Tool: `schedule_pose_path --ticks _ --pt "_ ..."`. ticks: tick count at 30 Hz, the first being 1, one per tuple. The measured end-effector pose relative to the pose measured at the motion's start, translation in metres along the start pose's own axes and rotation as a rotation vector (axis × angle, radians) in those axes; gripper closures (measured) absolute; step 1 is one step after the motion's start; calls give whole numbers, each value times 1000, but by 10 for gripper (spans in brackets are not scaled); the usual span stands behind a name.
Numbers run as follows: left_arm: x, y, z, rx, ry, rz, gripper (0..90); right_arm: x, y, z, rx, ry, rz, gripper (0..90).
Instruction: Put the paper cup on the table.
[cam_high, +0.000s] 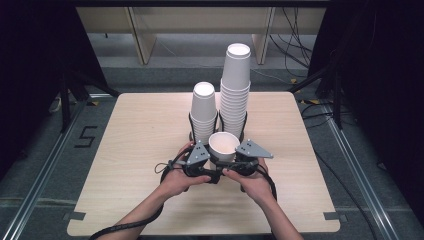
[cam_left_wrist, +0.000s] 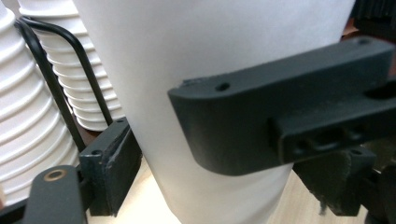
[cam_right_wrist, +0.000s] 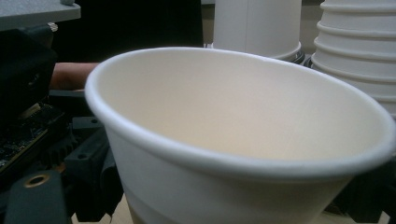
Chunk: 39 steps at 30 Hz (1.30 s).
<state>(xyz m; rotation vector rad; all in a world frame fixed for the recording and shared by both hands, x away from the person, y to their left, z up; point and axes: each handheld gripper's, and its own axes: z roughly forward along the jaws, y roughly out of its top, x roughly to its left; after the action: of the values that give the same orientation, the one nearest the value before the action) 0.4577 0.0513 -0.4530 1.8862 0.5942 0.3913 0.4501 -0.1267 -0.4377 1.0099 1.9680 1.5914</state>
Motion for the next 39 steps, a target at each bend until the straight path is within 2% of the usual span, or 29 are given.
schedule_pose_path --ticks 4,6,7,9,18,20,25,27,28,29,37,39 --pt "0 0 -1 -8 9 9 199 0 0 0 5 3 6 104" --pt "0 1 -2 -12 14 1 201 1 0 0 21 2 23 55" --pt "1 1 -2 -12 17 4 201 1 0 1 16 20 29 29" --pt "1 1 -4 -13 19 9 202 1 -1 2 24 20 23 6" --pt "6 -2 -9 -11 46 -2 202 3 1 -1 23 41 64 4" --pt "7 -2 -10 -11 52 -1 202 2 1 -2 19 46 57 4" --pt "10 -3 -13 -16 68 -9 202 3 2 -5 14 51 82 4" --pt "12 -3 -14 -13 71 -8 202 2 2 -6 16 48 66 4" --pt "12 -3 -14 -17 73 -9 202 2 1 -7 7 45 84 4" --pt "13 -4 -14 -22 73 -10 201 1 1 -7 9 46 77 4" --pt "21 -8 -28 -21 132 -19 201 0 -1 -20 -1 50 75 4" --pt "25 -10 -34 -21 147 -18 202 -1 -2 -24 -2 36 78 4"
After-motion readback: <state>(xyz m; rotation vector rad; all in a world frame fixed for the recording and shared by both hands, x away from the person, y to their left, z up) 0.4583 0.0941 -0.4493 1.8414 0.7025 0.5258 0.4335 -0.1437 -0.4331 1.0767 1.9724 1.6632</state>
